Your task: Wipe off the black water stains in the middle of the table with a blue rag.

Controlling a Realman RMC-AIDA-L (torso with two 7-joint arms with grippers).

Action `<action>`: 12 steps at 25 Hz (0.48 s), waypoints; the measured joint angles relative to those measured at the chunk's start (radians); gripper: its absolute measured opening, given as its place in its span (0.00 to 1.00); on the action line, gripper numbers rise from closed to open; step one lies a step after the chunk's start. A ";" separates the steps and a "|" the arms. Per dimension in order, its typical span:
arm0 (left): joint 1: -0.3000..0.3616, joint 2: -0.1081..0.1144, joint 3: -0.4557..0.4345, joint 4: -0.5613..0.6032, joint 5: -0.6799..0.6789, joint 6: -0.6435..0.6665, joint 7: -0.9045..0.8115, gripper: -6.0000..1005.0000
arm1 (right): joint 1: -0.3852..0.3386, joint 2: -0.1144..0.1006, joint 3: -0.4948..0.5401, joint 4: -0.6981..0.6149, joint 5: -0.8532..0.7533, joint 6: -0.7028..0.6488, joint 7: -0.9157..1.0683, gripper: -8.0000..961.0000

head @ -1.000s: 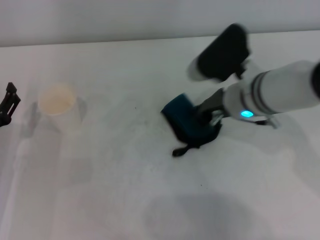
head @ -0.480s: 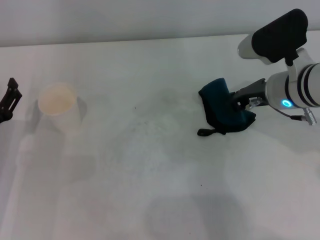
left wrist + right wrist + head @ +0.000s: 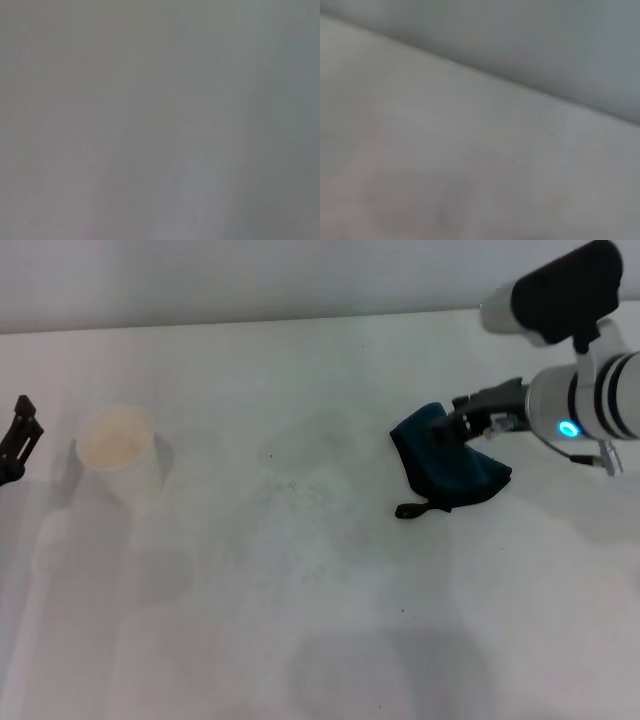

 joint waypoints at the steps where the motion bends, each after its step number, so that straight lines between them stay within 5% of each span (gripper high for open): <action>1: 0.000 0.000 0.000 0.000 0.000 0.000 0.000 0.89 | -0.001 0.000 0.016 -0.005 0.025 -0.004 -0.013 0.35; 4: -0.006 0.000 0.000 0.000 0.000 0.000 0.000 0.89 | 0.002 -0.001 0.101 0.008 0.188 -0.013 -0.142 0.50; 12: -0.021 0.000 0.000 0.001 0.014 0.001 0.000 0.89 | 0.035 0.000 0.472 0.340 1.016 0.102 -0.785 0.50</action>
